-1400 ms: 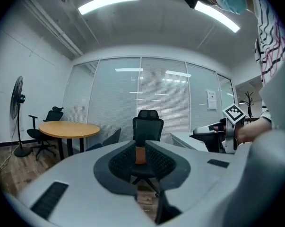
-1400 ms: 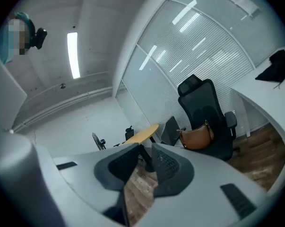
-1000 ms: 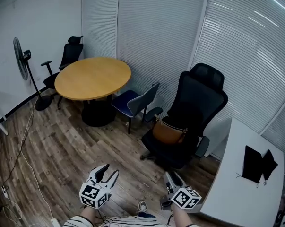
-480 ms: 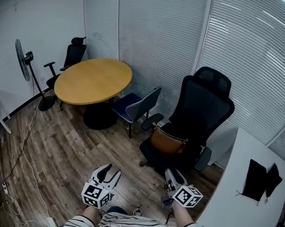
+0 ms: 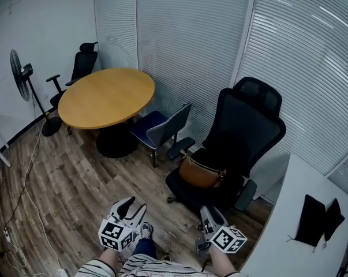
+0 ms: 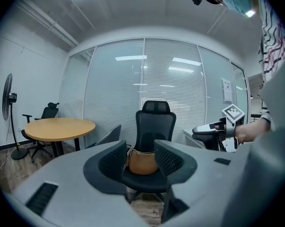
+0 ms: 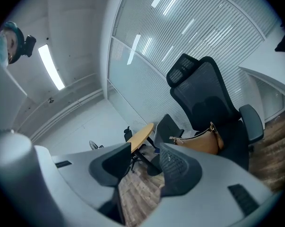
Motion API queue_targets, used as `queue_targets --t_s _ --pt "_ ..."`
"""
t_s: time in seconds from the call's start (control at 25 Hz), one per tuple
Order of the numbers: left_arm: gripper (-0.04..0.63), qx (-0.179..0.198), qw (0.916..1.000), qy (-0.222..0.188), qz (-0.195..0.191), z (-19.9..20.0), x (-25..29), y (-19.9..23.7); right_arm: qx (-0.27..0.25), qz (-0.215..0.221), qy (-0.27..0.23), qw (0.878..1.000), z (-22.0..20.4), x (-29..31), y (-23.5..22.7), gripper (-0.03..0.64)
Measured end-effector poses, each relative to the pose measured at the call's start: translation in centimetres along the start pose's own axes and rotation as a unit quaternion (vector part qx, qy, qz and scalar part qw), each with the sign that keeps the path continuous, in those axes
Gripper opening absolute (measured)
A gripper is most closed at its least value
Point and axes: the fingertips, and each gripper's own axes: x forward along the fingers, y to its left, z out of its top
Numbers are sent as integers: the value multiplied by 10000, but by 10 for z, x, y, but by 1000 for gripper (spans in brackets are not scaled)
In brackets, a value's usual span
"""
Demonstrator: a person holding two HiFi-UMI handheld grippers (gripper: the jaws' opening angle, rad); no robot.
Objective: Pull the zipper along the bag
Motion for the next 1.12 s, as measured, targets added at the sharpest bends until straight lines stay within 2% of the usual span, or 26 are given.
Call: queue_targets --t_s 0.36,0.88,1.12 --pt "163 44 9992 -42 -401 19 67 36 -52 -317 -141 9994 25 48 -10 181" --pt "163 54 9957 69 -922 37 153 138 26 -617 -615 9962 54 162 5 181" --pt "163 69 9919 77 -1269 40 186 176 117 -969 -828 9918 56 198 5 173"
